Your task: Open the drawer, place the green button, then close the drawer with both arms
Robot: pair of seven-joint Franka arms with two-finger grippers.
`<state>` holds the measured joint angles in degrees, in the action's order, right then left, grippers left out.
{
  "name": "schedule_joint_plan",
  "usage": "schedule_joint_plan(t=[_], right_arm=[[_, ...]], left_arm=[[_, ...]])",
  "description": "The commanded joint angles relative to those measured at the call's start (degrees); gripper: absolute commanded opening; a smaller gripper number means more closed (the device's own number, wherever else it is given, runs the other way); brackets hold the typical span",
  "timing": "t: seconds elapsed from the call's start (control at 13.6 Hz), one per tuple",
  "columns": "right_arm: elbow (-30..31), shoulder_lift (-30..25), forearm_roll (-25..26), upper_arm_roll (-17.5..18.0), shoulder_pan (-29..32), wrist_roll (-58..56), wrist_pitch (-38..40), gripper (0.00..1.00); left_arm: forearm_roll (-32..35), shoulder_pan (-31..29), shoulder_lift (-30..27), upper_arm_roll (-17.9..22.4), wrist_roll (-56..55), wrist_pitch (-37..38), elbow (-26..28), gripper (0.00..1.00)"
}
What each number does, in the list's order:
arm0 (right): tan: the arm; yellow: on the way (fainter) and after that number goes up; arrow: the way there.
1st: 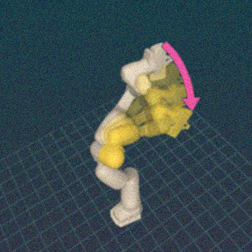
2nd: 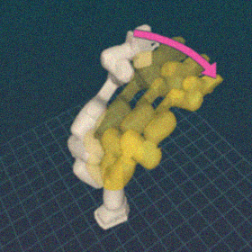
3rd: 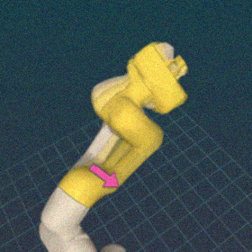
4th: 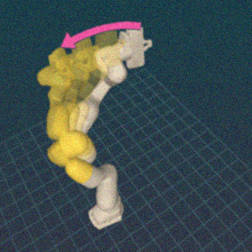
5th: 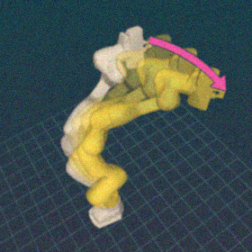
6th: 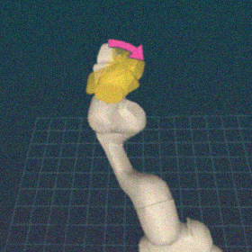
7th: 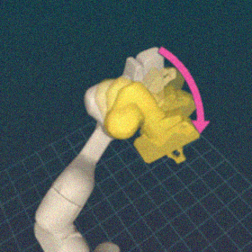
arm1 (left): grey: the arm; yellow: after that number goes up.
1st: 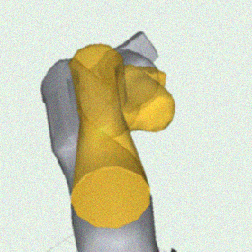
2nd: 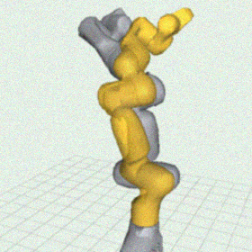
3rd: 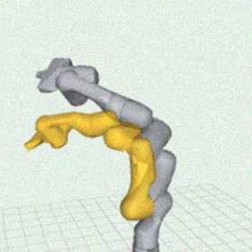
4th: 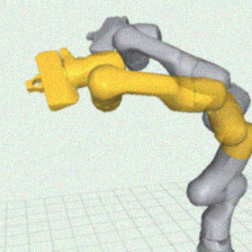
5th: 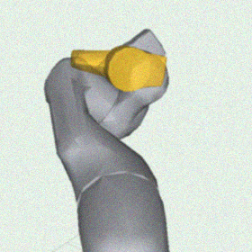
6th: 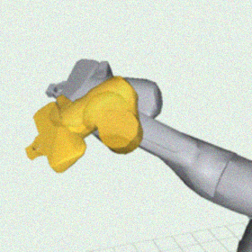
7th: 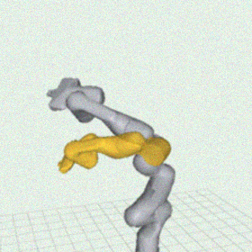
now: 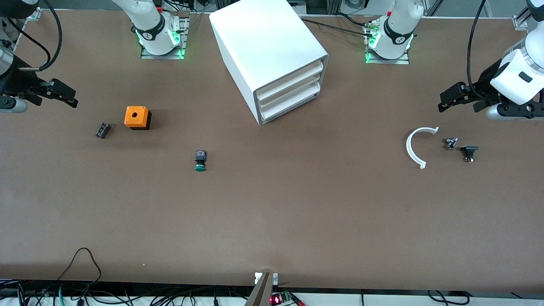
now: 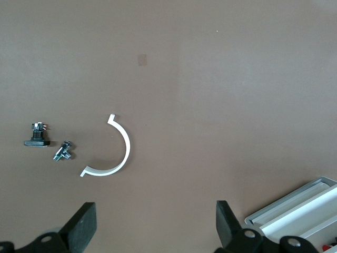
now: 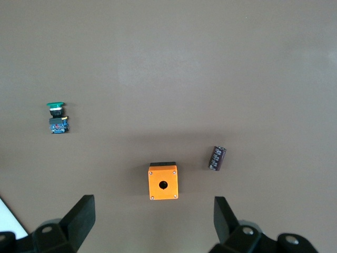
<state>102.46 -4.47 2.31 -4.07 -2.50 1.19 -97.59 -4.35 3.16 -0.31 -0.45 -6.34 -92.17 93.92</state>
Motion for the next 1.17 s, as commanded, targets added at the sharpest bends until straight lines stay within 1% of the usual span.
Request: schedule_joint_plan(t=[0.0, 0.22, 0.37, 0.51, 0.59, 0.73, 0.88, 0.95, 1.1], right_arm=[[1.16, -1.33, -0.47, -0.23, 0.12, -0.93, -0.59, 1.0], [1.16, -0.63, -0.55, -1.03, 0.21, -0.93, -1.73, 1.0], [1.07, 1.12, -0.81, -1.37, 0.3, -0.93, -3.39, 1.0], [0.81, 2.96, -0.9, -1.55, 0.21, -0.76, -4.27, 1.0], [0.11, 4.19, -0.9, -1.55, 0.21, -0.84, -4.1, 1.0], [-2.78, 7.35, -1.17, -1.55, 0.13, -0.32, -4.19, 1.0], [-6.9, 12.09, -1.08, -1.12, -0.4, -0.75, -3.67, 1.0], [-7.8, 13.51, -1.08, -0.94, -1.27, -0.58, -3.58, 1.0], [-7.8, 14.48, -0.99, -0.85, -1.72, -1.27, -3.58, 1.0]], left_arm=[[0.66, 0.09, 0.4, -0.25, 0.45, 1.29, -1.55, 1.0], [0.22, 0.18, 0.22, -0.51, 0.36, 1.29, -1.72, 1.0], [0.13, 0.09, 0.57, -1.57, 0.45, 1.73, -2.42, 1.0], [-0.22, -0.08, 3.11, -1.57, 1.24, 2.0, -2.34, 1.0], [-0.22, 0.0, 5.04, -1.57, 1.07, 1.91, -2.78, 1.0], [-0.22, 0.09, 5.15, -1.57, 0.89, 2.17, -2.61, 1.0], [-0.4, 0.09, 5.58, -1.57, 1.15, 2.61, -1.82, 1.0], [-1.62, 0.18, 6.54, -1.66, 1.24, 2.52, -0.77, 1.0], [-4.16, 0.09, 10.14, -3.06, 1.24, 2.52, 0.91, 1.0]])
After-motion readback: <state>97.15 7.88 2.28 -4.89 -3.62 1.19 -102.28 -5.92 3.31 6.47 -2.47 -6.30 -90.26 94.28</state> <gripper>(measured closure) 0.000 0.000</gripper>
